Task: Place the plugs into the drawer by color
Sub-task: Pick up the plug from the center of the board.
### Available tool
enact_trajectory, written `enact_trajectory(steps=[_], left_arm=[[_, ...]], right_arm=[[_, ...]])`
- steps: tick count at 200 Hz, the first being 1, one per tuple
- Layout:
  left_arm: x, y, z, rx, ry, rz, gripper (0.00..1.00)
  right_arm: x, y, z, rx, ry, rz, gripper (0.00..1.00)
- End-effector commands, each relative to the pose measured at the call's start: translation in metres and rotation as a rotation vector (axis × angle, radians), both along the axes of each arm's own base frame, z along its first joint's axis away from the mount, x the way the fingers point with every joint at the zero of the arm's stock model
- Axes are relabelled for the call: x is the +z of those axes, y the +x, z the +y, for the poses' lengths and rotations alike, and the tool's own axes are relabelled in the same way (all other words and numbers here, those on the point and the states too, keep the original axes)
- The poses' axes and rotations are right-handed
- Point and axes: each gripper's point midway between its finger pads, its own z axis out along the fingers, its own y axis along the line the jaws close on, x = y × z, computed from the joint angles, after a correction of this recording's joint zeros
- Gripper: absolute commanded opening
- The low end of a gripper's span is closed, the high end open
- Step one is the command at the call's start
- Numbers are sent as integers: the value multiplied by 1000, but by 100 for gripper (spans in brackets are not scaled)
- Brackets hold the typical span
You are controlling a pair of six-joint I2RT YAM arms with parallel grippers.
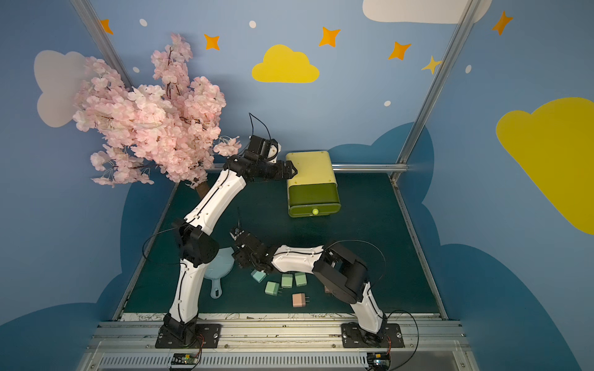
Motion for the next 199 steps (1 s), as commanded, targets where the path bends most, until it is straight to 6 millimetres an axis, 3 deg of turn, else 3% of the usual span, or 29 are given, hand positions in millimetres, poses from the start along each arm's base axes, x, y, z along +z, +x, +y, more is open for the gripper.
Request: enact_trajectory(steps=[1,43,129,199], left_arm=[[15,-5,2,-15,-2,-24,95],[15,-6,4,-14,7,-23,95],[17,-8,3,-16,5,-25,95],[17,-10,3,-19,6,-20,95]], right_arm=[[-13,9,-6,-48,-61,-17,74],[-24,11,-13,-61,-88,6,72],[-20,2,-36,-83,-81,17,66],[-20,6,-18,7,-61,-16,70]])
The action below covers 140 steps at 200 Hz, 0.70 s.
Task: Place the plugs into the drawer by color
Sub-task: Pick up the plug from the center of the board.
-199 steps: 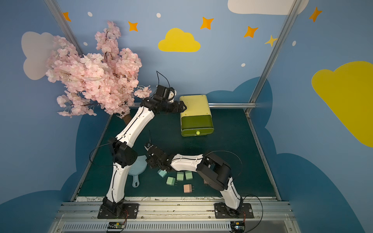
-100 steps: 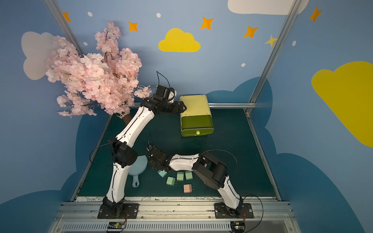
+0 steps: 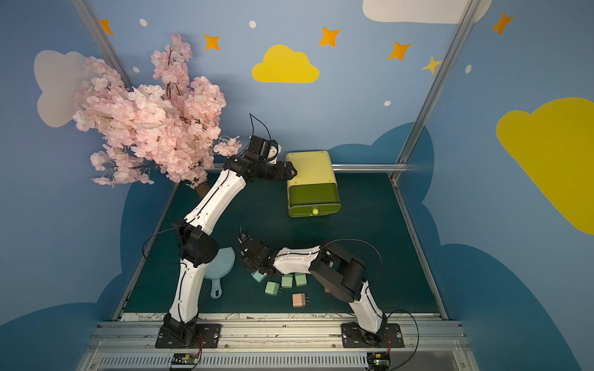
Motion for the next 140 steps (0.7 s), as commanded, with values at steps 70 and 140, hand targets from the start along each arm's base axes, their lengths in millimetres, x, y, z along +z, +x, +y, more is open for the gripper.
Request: enact_trajectory(steps=[70,140], left_arm=[[21,-5,0,-17,-15,-37,96],[18,-6,-3,-24,-16,-30,96]], right_arm=[[0,21,26,99,32,-24,71],[-2,22,22,89,8,-22,55]])
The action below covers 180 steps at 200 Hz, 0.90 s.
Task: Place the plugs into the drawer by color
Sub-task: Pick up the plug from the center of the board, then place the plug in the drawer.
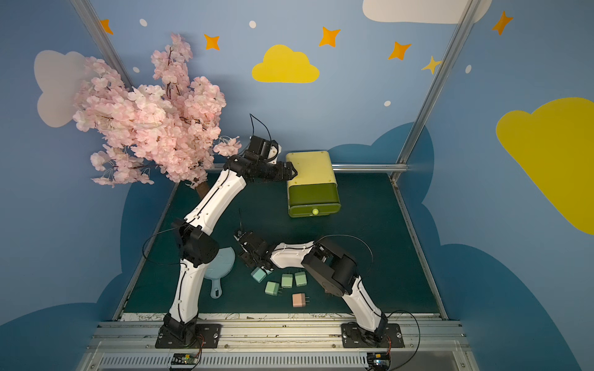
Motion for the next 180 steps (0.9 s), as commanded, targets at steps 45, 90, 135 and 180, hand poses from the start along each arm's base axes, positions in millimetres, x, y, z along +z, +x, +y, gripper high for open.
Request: enact_trajectory(steps=[45,90,135,180], left_arm=[[20,-5,-2,-18,-19,-35,96],[27,-9,-8,-33,-34,-48,96],[35,-12,-19,-57,-54,-68,96],[34,0,-29,-90,-69,-120,95]], right_arm=[[91,-30,-30,-26,53,-46,43],[187,-41,-149,-298,216,-77,42],[260,-22,-253,-508,423,-196,42],[273,25,-275,-542,461,-80,42]])
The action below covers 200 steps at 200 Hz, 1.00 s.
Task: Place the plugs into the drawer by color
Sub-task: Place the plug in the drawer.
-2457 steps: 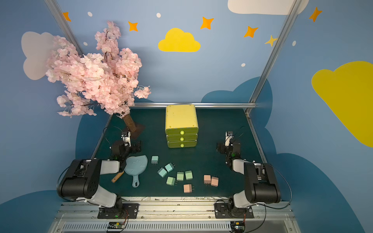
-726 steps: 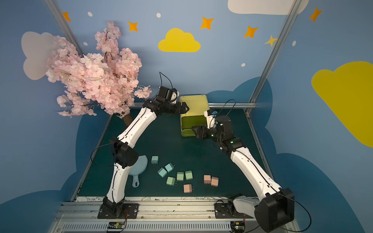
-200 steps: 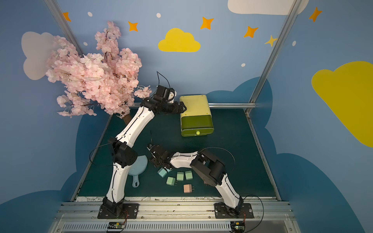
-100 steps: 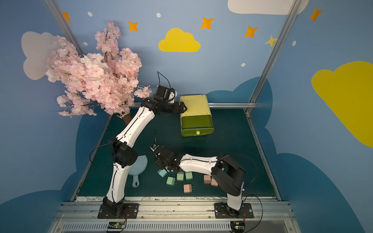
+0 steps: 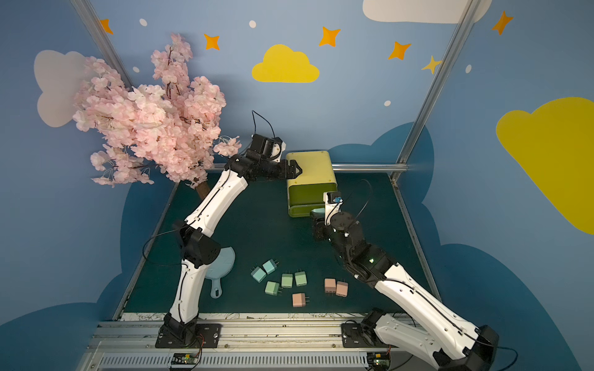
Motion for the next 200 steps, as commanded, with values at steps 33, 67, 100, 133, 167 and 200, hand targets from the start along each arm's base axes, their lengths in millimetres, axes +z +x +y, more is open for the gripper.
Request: enact_trajectory(steps=[33,67,100,133,167,200], left_arm=[[0,29,-7,-20,-49,-83,95],[-16,46,-9,-30,-58,-90,95],[-27,58,-2,-9,-75,-69,95],[-36,62,0,-2,-87,-41,95],[-44,61,-2,-6,-106,-7,93],[-41,60,-2,0,-110,-3,92]], right_arm=[[8,43,13,99,51,126,42],[17,70,22,109,56,153,43],[14,89,33,111,54,225,44],[7,98,43,130,59,246,45],[-7,110,53,141,54,288,45],[-21,120,61,121,54,330,46]])
